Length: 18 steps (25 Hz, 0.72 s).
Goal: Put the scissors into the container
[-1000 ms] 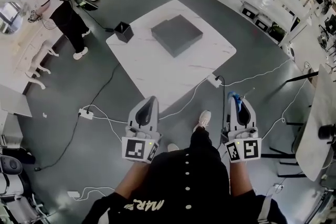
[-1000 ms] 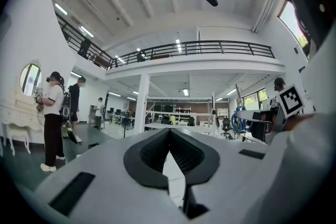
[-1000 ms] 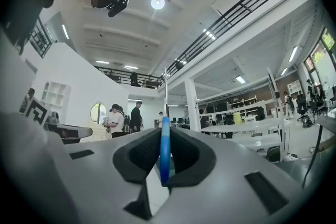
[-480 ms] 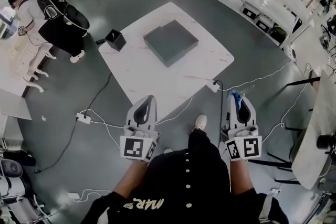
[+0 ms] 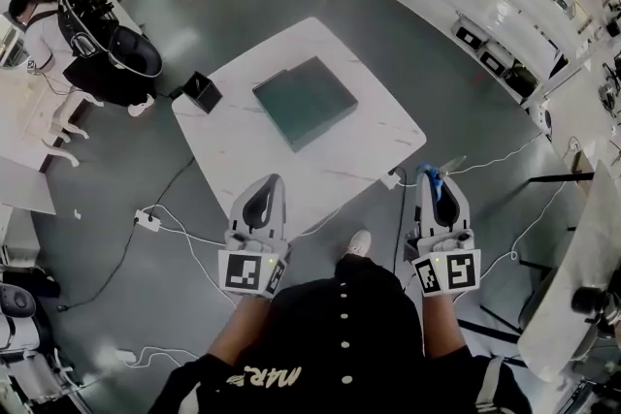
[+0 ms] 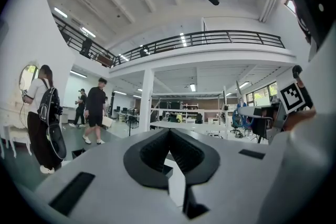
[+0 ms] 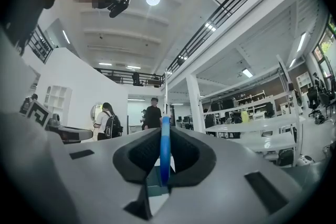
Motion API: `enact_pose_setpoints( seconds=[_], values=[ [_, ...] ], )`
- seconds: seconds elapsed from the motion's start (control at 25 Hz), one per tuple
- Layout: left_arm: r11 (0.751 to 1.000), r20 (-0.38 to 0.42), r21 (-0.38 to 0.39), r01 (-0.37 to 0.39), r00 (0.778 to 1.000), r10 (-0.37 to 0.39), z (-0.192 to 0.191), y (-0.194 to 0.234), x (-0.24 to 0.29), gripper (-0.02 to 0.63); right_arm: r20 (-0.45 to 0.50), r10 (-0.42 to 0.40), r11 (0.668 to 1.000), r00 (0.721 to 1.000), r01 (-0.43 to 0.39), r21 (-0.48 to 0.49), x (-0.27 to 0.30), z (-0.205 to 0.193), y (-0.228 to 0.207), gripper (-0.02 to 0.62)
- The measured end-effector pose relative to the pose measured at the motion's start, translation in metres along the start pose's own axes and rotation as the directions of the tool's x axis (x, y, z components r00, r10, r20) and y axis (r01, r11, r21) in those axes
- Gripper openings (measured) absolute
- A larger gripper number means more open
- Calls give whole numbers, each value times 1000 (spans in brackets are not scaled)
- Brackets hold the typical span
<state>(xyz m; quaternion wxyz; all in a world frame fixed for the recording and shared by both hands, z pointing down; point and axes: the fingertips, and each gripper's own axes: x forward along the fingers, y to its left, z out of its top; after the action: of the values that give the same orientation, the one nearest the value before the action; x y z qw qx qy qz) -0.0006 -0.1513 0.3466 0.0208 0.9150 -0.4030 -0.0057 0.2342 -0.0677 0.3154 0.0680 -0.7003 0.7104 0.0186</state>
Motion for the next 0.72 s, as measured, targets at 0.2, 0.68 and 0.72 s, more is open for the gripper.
enact_pose_setpoints(
  seconds=[0.2,0.68,0.72],
  values=[
    [1000,-2,2,-18,1000,18,3,-15,51,26,-2,15,1000,1000,-15,11,30,1,-47,55],
    [994,-40,-18,-105,994,104,-3,-43,127,26,-40,84,996,996,-82,40,85,-6,-131,55],
    [993,-46,-22,-113,993,111,-4,-43,129,26,-47,90,995,995,-88,44,89,-8,-134,55]
  ],
)
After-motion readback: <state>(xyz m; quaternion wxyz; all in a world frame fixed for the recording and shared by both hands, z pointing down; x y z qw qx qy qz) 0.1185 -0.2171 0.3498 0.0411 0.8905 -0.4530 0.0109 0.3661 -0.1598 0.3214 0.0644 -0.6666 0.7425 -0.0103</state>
